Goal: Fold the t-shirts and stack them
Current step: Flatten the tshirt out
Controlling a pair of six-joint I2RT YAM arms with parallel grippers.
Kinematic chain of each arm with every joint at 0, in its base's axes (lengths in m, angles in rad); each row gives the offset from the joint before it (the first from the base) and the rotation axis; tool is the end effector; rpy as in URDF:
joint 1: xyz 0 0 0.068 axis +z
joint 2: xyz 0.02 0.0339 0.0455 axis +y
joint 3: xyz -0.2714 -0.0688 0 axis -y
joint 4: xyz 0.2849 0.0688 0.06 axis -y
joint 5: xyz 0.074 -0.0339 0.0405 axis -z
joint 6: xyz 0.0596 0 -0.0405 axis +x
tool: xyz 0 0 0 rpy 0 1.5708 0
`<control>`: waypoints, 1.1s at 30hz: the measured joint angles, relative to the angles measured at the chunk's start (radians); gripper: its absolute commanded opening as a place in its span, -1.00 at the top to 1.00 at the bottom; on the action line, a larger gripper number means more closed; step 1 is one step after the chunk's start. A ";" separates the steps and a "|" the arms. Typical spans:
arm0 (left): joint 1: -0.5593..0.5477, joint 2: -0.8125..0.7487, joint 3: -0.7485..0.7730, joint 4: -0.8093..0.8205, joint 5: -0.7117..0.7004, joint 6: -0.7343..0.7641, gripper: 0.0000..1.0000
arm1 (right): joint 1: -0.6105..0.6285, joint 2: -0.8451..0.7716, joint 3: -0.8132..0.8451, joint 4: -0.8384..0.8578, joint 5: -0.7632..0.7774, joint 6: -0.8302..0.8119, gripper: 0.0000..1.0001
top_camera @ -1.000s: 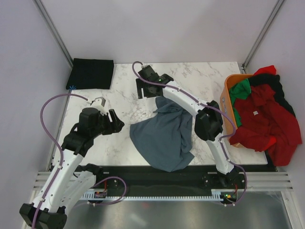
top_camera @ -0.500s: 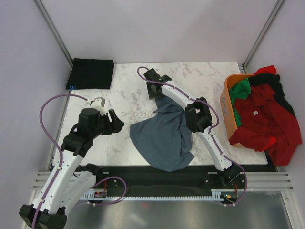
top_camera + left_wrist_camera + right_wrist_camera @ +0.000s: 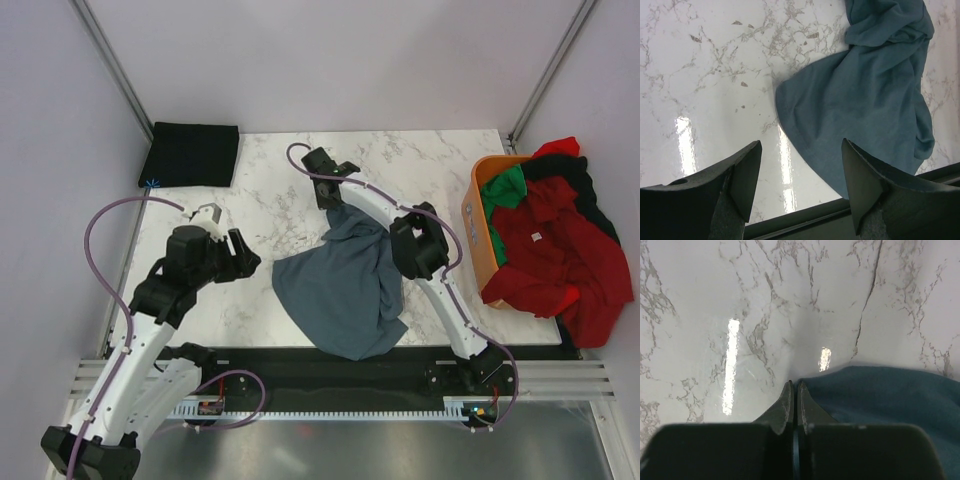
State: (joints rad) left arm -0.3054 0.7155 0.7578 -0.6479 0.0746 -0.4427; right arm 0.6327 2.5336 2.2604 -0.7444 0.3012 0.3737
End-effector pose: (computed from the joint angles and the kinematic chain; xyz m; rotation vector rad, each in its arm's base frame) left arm 0.1961 -0.0665 0.2876 -0.1089 2.2168 -0.5019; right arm 0.4960 0.3418 0.1380 -0.2175 2.5099 0.0100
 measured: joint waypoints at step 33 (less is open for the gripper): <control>-0.048 0.764 -0.021 0.375 -0.001 -0.127 -0.29 | -0.111 -1.030 -0.822 0.032 -0.047 0.079 1.00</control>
State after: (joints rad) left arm -0.3538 1.4799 0.7372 -0.2726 0.0738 -0.5694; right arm 0.5217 1.5040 1.4387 -0.7128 0.2546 0.4526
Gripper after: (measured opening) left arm 0.682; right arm 0.019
